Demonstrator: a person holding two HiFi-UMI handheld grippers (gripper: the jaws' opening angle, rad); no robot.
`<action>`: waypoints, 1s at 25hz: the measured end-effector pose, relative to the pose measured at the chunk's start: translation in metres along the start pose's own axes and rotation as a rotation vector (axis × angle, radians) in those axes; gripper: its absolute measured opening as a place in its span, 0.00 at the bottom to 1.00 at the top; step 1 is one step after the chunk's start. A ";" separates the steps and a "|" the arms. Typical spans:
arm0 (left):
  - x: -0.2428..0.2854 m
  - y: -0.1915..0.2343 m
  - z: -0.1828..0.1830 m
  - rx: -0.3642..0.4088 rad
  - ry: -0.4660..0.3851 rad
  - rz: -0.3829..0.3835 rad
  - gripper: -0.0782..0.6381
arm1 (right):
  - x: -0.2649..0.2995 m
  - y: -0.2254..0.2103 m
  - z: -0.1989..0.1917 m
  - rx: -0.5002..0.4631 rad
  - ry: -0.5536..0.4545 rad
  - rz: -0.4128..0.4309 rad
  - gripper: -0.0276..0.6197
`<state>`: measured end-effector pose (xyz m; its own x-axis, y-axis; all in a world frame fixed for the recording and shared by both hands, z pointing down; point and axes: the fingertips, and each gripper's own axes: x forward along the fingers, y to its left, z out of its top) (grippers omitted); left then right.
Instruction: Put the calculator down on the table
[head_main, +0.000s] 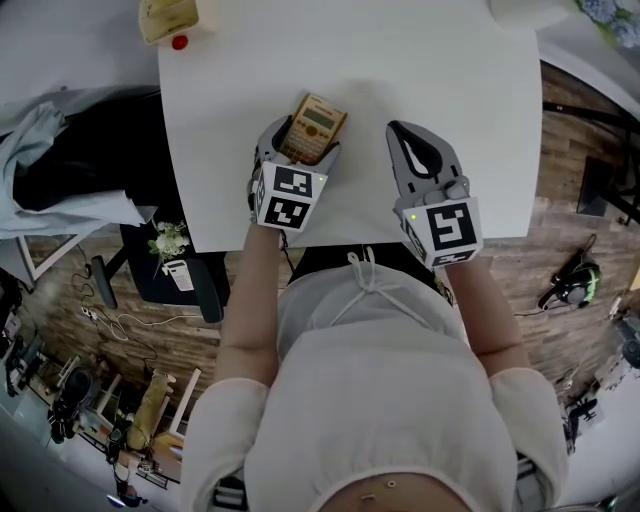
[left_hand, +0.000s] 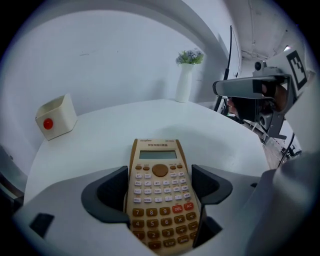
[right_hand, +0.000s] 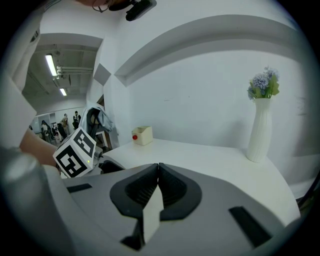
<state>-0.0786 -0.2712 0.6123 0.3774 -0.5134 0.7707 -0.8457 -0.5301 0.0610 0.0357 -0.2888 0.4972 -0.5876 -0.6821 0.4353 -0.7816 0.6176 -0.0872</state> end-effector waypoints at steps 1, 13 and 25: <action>0.000 0.000 -0.001 0.000 -0.008 0.000 0.67 | -0.001 0.002 0.000 0.000 -0.001 0.001 0.05; -0.035 0.003 0.021 0.025 -0.102 0.113 0.67 | -0.030 0.007 0.022 -0.042 -0.046 -0.008 0.05; -0.139 -0.002 0.092 0.004 -0.424 0.208 0.20 | -0.063 0.021 0.073 -0.103 -0.163 -0.015 0.05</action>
<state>-0.0949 -0.2610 0.4465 0.3219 -0.8389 0.4388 -0.9184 -0.3894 -0.0706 0.0415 -0.2614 0.4024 -0.6089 -0.7405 0.2843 -0.7696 0.6383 0.0142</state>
